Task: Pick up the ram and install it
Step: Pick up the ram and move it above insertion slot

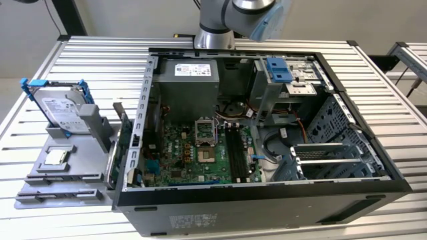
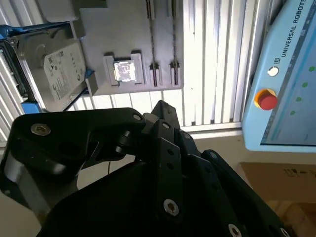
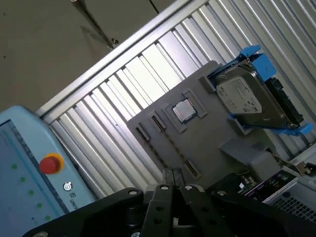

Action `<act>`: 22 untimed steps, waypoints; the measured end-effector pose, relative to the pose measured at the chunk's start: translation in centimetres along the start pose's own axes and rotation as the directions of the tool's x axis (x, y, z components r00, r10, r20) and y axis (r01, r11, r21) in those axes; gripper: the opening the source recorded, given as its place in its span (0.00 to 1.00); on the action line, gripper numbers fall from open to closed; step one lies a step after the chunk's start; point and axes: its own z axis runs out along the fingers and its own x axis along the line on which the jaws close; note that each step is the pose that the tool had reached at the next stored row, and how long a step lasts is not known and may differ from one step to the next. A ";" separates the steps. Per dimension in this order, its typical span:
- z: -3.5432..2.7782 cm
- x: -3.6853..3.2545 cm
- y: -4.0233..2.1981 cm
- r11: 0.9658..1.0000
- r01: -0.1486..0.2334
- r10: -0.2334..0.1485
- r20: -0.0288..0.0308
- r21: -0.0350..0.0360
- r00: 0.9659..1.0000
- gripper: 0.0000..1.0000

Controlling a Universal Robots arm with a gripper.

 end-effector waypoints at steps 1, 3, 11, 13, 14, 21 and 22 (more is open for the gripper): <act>0.00 0.00 0.00 1.000 0.018 -0.018 -0.001 0.000 1.000 0.00; 0.00 0.00 -0.01 0.999 0.055 -0.055 -0.002 0.000 0.999 0.00; 0.00 0.00 0.00 0.980 0.198 -0.198 -0.007 -0.003 0.980 0.00; 0.00 0.00 0.00 0.972 0.234 -0.234 -0.008 -0.003 0.972 0.00; 0.00 0.00 0.00 0.968 0.252 -0.252 -0.009 -0.004 0.968 0.00; 0.00 0.00 -0.01 0.928 0.373 -0.373 -0.013 -0.006 0.928 0.00; 0.00 0.00 -0.01 0.921 0.390 -0.390 -0.013 -0.007 0.921 0.00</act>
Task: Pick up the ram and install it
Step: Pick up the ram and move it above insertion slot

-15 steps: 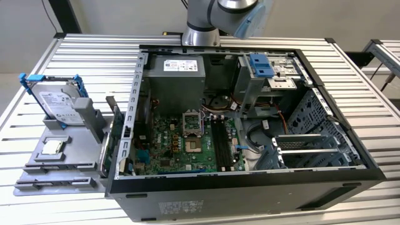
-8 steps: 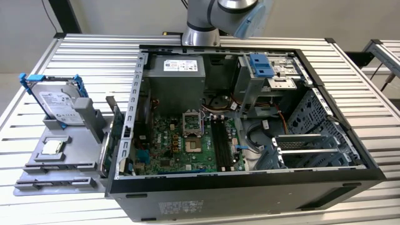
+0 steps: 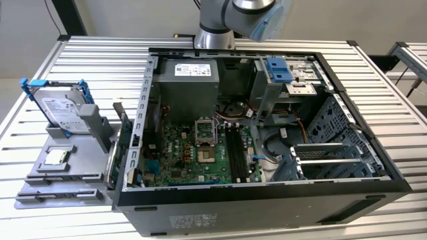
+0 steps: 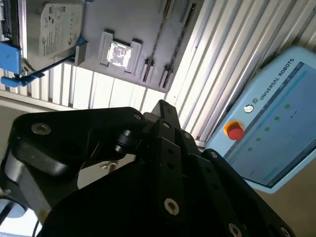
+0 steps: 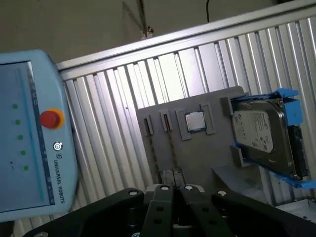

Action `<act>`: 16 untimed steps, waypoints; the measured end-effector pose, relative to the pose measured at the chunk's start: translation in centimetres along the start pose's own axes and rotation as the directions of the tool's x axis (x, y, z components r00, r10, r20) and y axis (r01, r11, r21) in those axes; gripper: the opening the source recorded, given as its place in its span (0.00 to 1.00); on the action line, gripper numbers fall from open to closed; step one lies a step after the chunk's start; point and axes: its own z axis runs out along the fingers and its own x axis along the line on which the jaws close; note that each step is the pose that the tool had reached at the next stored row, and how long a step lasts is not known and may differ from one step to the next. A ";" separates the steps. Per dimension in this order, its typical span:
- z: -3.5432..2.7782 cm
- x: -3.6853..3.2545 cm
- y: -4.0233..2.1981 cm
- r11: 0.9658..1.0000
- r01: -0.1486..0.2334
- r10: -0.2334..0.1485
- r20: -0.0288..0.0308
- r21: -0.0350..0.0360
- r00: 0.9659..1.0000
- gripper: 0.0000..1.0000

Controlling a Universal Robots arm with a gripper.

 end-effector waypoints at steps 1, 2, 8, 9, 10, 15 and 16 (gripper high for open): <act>0.00 0.00 0.00 1.000 0.018 -0.018 -0.001 0.000 1.000 0.00; 0.00 0.00 0.00 0.999 0.036 -0.036 -0.001 0.000 0.999 0.00; 0.00 0.00 0.00 0.989 0.145 -0.145 -0.005 -0.002 0.989 0.00; 0.00 0.00 0.00 0.987 0.163 -0.163 -0.006 -0.002 0.987 0.00; 0.00 0.00 0.00 0.984 0.181 -0.181 -0.006 -0.002 0.983 0.00; 0.01 0.00 0.00 0.966 0.259 -0.259 -0.004 0.008 0.966 0.00; 0.02 0.01 0.00 0.963 0.269 -0.269 -0.004 0.013 0.963 0.00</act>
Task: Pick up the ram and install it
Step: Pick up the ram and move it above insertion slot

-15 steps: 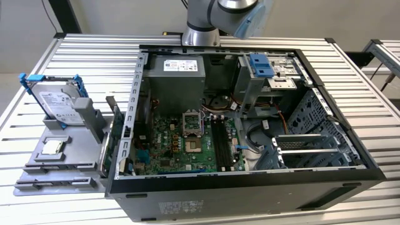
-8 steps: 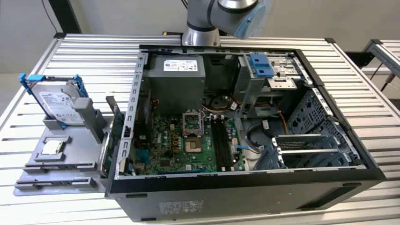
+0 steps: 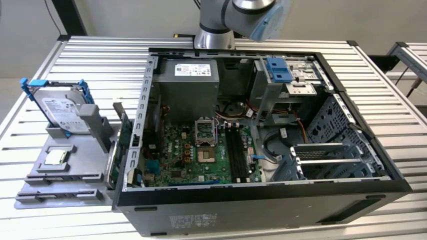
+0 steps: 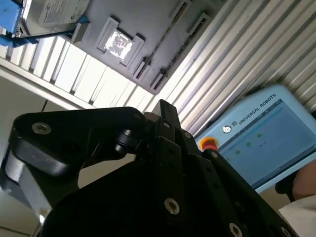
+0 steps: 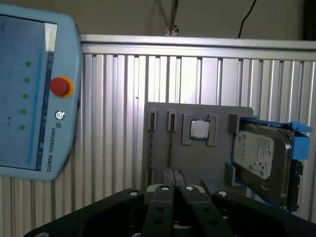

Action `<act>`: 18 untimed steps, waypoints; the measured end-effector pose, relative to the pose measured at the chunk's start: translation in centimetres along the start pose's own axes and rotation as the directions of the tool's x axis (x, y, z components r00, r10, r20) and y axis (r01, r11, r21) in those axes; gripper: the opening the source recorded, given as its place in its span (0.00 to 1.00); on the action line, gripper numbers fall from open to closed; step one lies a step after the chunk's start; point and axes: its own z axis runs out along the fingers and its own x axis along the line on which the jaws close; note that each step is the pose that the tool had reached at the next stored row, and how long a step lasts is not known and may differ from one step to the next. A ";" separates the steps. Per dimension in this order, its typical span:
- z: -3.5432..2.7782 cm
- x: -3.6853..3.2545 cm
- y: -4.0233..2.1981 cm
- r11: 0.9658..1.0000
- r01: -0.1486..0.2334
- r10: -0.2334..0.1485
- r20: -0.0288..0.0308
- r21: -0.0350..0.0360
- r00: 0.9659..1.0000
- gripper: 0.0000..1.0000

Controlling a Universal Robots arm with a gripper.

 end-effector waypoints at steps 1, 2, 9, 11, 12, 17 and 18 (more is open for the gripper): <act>0.00 0.03 0.00 1.000 0.004 -0.004 0.001 0.003 1.000 0.00; 0.02 0.04 0.00 1.000 0.004 -0.004 0.005 0.007 1.000 0.00; 0.03 0.06 0.00 1.000 0.007 -0.007 0.011 0.010 1.000 0.00; 0.03 0.06 0.00 1.000 0.007 -0.007 0.011 0.010 1.000 0.00; 0.03 0.06 0.00 1.000 0.007 -0.007 0.011 0.010 1.000 0.00; 0.03 0.06 0.00 1.000 0.009 -0.009 0.011 0.010 1.000 1.00; 0.02 0.06 0.00 1.000 0.009 -0.009 0.011 0.010 1.000 1.00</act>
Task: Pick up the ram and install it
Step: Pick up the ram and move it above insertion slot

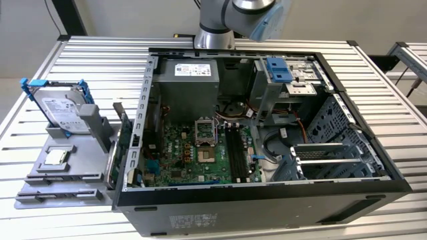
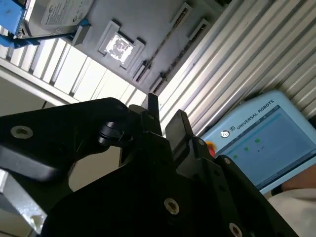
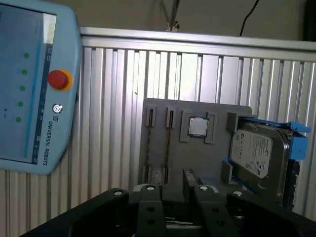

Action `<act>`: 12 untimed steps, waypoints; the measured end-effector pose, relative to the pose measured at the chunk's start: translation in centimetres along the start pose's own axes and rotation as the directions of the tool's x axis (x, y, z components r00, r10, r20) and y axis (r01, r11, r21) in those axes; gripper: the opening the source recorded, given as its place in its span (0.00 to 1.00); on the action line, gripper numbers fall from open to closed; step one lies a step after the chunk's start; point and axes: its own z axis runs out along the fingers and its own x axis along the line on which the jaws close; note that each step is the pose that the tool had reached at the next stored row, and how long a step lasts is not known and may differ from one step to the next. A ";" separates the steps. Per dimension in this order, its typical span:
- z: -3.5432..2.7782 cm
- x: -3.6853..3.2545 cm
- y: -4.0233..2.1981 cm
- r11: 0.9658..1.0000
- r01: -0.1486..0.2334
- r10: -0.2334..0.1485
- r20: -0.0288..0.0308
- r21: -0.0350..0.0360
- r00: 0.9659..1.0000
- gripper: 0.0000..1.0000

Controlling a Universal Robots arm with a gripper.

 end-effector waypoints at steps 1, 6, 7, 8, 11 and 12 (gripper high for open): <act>0.00 0.00 0.00 1.000 0.000 0.000 0.000 0.000 1.000 1.00; 0.00 0.00 0.00 1.000 0.001 -0.001 0.000 0.000 1.000 1.00; 0.00 0.00 0.00 1.000 0.002 -0.002 0.000 0.000 1.000 1.00; 0.01 0.00 0.00 1.000 0.002 -0.002 0.000 0.000 1.000 1.00; 0.10 0.01 0.00 1.000 -0.001 0.001 0.009 0.001 1.000 1.00; 0.19 0.00 0.00 1.000 -0.002 0.002 0.011 0.001 1.000 1.00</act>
